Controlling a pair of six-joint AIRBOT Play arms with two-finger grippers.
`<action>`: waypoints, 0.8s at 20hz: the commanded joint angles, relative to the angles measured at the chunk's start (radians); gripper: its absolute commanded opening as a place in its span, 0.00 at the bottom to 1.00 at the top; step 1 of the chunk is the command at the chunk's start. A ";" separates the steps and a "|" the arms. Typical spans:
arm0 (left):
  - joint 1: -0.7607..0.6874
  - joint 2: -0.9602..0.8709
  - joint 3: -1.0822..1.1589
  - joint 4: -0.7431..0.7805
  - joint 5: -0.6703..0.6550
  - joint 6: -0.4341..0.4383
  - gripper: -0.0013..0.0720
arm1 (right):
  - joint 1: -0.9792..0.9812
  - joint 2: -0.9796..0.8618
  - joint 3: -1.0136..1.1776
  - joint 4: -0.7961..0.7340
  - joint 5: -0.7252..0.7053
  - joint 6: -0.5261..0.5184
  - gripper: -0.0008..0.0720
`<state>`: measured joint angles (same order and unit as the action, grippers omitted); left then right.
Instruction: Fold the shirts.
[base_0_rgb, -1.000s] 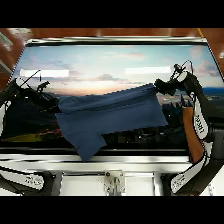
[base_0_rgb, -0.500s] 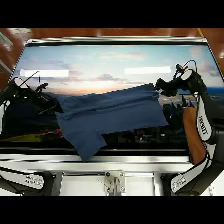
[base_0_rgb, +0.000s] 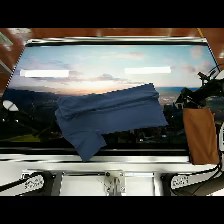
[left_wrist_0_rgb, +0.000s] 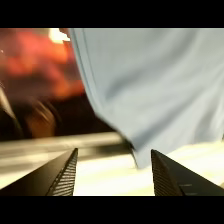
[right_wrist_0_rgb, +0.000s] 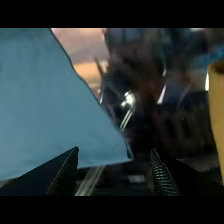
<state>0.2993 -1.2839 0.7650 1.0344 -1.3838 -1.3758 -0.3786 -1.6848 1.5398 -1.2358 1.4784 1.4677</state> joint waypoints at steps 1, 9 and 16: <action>0.008 0.101 -0.297 -0.181 0.181 0.053 0.75 | -0.037 0.010 -0.027 0.087 0.032 -0.029 0.80; -0.063 0.070 -0.344 -0.308 0.367 0.081 0.75 | 0.008 0.009 -0.027 0.082 -0.066 -0.029 0.80; -0.135 0.005 -0.333 -0.369 0.377 0.159 0.08 | 0.008 -0.024 -0.027 0.058 0.014 -0.045 0.95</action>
<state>0.1799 -1.2701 0.4263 0.6952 -0.9932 -1.2697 -0.3725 -1.6886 1.5127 -1.1687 1.4334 1.4364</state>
